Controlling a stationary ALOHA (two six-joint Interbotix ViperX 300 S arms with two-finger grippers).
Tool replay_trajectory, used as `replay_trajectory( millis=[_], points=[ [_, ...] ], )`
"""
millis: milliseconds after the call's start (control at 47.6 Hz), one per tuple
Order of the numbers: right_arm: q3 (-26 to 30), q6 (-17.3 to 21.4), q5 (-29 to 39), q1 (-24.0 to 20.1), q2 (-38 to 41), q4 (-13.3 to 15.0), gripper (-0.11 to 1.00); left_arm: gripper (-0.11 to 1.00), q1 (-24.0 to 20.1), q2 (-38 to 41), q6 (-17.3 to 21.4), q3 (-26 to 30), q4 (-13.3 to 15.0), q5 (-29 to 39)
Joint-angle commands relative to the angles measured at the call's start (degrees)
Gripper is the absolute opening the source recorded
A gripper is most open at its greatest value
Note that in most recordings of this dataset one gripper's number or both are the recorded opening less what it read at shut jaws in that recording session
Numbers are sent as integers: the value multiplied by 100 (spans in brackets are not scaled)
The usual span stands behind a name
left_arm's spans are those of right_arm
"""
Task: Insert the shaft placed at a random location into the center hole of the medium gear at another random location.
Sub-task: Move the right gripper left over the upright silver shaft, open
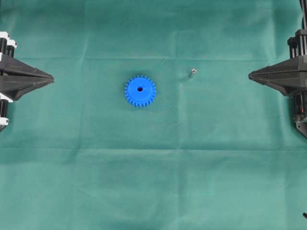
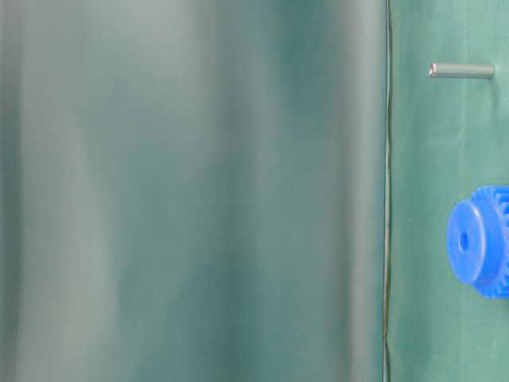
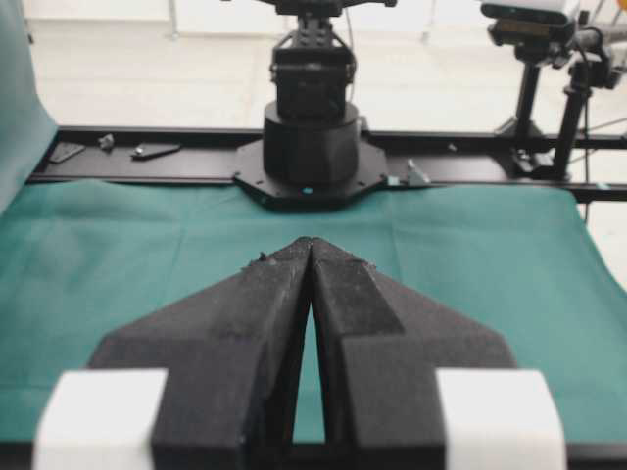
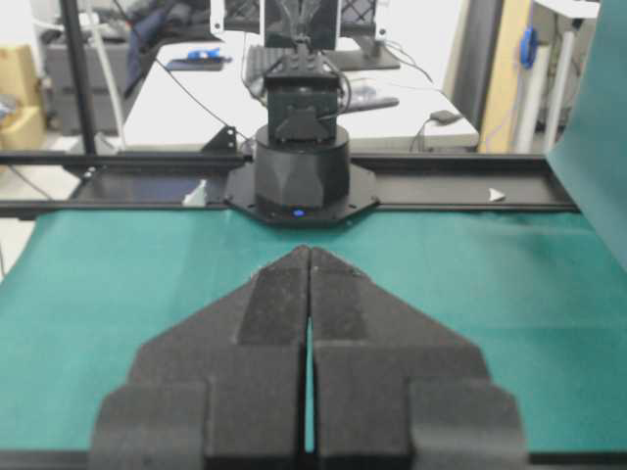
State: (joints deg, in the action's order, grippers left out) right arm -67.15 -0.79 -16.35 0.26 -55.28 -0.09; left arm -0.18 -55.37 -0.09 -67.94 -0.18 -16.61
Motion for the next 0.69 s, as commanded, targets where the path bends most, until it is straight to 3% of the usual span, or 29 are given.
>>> replay_trajectory(
  millis=[0, 462, 568, 673],
  points=[
    [97, 105, -70, 0, 70, -18, 1, 0, 44, 62, -62, 211, -44, 97],
    [114, 114, 9, 237, 677, -70, 3, 0, 44, 35, -62, 229, -53, 229],
    [97, 105, -44, 387, 1002, -79, 21, 0, 44, 26, -53, 229, -44, 229],
    [79, 79, -211, 624, 1468, -79, 53, 0, 44, 26, -53, 229, -53, 229]
  ],
)
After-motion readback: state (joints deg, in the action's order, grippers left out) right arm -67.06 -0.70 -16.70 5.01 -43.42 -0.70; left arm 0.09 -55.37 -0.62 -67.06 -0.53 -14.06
